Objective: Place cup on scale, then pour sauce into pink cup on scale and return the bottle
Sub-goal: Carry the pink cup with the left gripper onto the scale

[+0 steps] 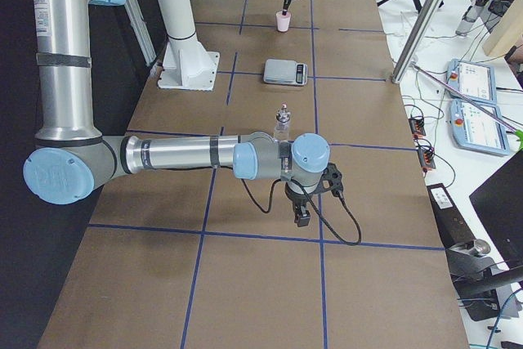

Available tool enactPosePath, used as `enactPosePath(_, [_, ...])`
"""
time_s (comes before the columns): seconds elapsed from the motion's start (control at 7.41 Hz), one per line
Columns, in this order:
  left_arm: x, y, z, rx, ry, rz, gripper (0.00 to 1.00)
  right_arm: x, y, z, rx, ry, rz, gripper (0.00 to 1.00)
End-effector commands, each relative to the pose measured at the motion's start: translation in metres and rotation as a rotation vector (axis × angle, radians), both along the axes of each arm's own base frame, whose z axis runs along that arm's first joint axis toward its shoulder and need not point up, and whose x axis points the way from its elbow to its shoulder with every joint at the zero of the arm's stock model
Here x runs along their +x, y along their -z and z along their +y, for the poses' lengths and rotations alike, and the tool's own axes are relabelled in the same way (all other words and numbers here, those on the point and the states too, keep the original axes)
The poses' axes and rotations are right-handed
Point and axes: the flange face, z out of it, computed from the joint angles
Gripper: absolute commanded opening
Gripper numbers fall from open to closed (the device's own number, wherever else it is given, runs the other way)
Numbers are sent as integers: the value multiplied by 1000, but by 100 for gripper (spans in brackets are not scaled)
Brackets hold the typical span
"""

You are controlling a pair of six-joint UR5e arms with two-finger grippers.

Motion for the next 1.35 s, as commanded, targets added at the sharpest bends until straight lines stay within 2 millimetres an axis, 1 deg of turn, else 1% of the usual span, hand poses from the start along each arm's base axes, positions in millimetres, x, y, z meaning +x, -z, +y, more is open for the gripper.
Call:
enactPosePath(0.0, [6, 90, -18, -59, 111, 38, 0, -1, 12, -3, 64, -2, -9, 100])
enactPosePath(0.14, [27, 144, -22, -97, 190, 52, 0, -2, 11, -1, 80, -1, -19, 100])
enactPosePath(0.27, [90, 184, 9, -126, 205, 46, 0, -4, 14, -1, 61, -17, -43, 100])
enactPosePath(0.41, [124, 214, 25, -152, 209, 69, 0, -6, 15, 0, 76, -16, -67, 100])
enactPosePath(0.54, [160, 246, 29, -173, 194, 76, 0, -7, 9, 9, 76, -12, -90, 100])
enactPosePath(0.68, [194, 270, 29, -175, 205, 65, 0, -7, 8, 11, 89, -11, -96, 100])
enactPosePath(0.81, [218, 273, 25, -179, 215, 38, 0, -7, 6, 12, 86, -11, -97, 100])
enactPosePath(0.95, [222, 269, 24, -174, 225, 26, 0, -7, 6, 12, 86, -11, -99, 100])
enactPosePath(1.22, [222, 267, 23, -166, 241, 14, 0, -7, 7, 12, 88, -11, -100, 100])
